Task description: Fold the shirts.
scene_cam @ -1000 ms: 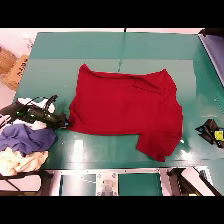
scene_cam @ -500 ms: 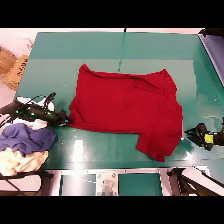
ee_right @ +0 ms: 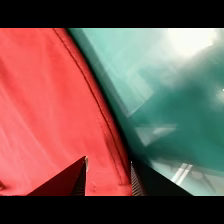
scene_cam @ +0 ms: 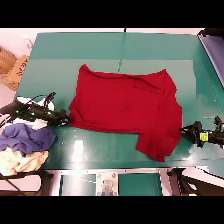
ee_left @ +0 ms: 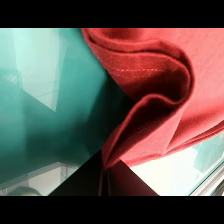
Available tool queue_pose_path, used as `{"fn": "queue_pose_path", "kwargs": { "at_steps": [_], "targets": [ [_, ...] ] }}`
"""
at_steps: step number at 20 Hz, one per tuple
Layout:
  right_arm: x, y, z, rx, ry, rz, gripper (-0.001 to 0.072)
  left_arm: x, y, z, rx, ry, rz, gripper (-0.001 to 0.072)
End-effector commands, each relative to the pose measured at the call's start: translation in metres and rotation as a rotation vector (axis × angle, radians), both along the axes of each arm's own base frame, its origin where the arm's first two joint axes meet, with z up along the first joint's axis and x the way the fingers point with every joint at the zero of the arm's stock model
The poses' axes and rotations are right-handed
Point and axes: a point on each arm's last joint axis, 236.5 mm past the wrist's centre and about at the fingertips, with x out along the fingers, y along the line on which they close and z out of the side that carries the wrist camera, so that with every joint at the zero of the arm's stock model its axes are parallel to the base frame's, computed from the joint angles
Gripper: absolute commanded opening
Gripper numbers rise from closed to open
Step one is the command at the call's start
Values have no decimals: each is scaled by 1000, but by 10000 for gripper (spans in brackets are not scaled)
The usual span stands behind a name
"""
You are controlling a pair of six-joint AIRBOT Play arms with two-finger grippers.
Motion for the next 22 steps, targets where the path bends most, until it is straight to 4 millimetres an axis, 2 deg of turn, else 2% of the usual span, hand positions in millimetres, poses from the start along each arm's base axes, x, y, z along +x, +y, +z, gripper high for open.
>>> {"fn": "queue_pose_path", "kwargs": {
  "at_steps": [1,3,5,7,8,9,10,12,15,17,19,22],
  "targets": [
    [5,3,-3,-8,-17,26,366,1,0,1,-4,-1,6,26],
    [7,14,-2,3,-16,69,363,2,-2,2,-12,-1,10,26],
    [8,22,-1,11,-15,103,309,1,-2,2,-14,1,8,26],
    [7,25,1,23,-15,112,213,-1,-3,3,-20,5,0,26],
    [7,27,3,34,-17,116,100,-1,-4,3,-23,6,-2,26],
    [11,30,8,51,-41,121,16,-1,-4,5,-27,7,-6,25],
    [21,32,19,78,-82,113,15,0,-6,11,-40,5,-20,25],
    [49,32,56,138,-202,104,15,8,-12,39,-83,-30,-54,24],
    [97,11,139,90,-452,93,14,39,-21,116,-135,-218,-74,24],
    [124,-5,213,-21,-644,87,14,58,-26,193,-146,-428,-92,24],
    [138,-5,306,-131,-874,95,15,65,-31,277,-138,-659,-110,25],
    [130,16,456,-321,-1240,99,15,44,-41,420,-98,-1054,-133,25]
  ]
}}
